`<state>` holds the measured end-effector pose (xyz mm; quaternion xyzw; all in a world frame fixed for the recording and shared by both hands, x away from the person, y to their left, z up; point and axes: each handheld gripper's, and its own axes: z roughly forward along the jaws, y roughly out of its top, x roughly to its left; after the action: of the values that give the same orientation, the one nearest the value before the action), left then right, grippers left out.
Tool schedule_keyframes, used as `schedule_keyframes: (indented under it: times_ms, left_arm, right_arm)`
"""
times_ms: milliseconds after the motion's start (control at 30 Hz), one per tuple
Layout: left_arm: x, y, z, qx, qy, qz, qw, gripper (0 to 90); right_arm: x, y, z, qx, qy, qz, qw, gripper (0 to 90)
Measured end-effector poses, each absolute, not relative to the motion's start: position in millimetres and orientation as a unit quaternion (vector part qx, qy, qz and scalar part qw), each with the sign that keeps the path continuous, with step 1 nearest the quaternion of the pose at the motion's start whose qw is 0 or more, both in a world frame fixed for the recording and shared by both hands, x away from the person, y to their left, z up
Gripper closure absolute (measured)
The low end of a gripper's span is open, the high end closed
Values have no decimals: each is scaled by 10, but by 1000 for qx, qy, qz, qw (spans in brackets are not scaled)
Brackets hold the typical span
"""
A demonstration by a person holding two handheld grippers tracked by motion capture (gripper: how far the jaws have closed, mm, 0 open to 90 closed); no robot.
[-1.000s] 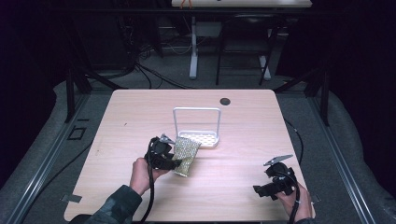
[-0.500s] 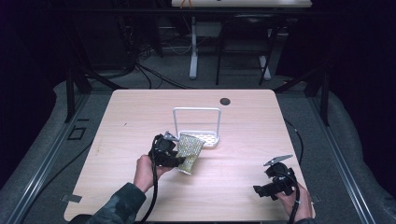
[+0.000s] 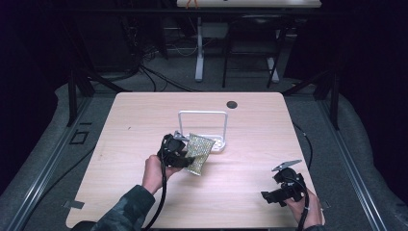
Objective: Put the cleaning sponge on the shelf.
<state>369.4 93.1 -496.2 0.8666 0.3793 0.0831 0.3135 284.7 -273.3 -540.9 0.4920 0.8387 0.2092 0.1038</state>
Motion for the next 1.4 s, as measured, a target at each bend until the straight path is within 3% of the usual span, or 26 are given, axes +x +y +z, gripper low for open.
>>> schedule_keyframes:
  times_ms: [1400]
  left_arm:
    - [4002, 690, -4965, 844, 413, 121, 320, 612]
  right_arm:
    - [2847, -2730, -5416, 491, 840, 209, 102, 24]
